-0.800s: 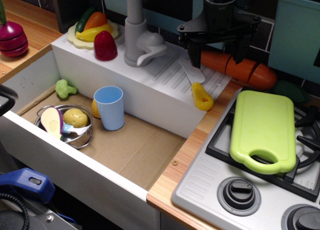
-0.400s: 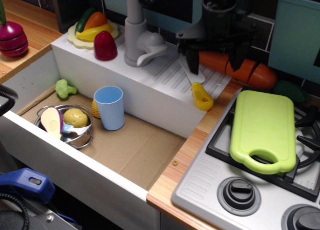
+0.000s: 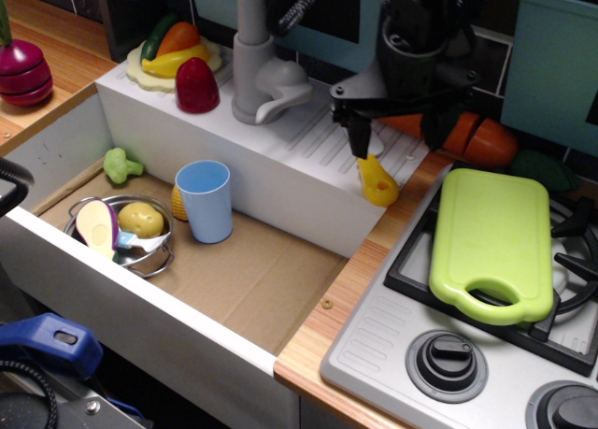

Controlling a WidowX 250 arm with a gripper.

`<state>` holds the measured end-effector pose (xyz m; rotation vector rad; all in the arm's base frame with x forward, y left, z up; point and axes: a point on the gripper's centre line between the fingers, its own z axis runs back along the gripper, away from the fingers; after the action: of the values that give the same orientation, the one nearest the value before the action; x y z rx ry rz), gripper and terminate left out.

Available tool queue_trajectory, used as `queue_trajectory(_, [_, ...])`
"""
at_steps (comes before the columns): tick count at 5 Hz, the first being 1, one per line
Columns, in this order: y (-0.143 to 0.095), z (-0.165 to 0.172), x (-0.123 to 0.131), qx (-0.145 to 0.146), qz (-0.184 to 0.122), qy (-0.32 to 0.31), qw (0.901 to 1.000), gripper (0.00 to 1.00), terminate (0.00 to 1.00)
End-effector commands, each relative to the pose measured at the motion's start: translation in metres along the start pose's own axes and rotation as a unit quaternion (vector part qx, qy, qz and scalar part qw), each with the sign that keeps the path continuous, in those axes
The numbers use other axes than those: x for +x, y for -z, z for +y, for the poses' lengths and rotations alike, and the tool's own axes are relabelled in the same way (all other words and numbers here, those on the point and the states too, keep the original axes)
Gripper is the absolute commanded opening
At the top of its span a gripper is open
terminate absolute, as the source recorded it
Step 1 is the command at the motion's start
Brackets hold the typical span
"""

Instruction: Put knife on cutting board

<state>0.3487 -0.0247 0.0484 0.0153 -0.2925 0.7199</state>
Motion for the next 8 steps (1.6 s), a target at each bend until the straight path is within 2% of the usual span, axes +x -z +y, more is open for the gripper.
queue_trajectory(1, [0.005,0.002,0.007,-0.017,-0.011,-0.014,0.9997,1.00,0.00])
queue_trajectory(4, [0.029,0.018,0.009,-0.023,-0.002,-0.024,0.9995,1.00,0.00])
queue_trajectory(5, [0.038,0.020,0.012,-0.028,0.008,-0.030,0.9991,0.00,0.00])
queue_trajectory(6, [0.042,0.019,0.016,-0.033,0.018,-0.028,0.9989,0.00,0.00])
queue_trajectory(8, [0.026,0.013,0.013,-0.015,0.011,-0.037,0.9991,0.00,0.00])
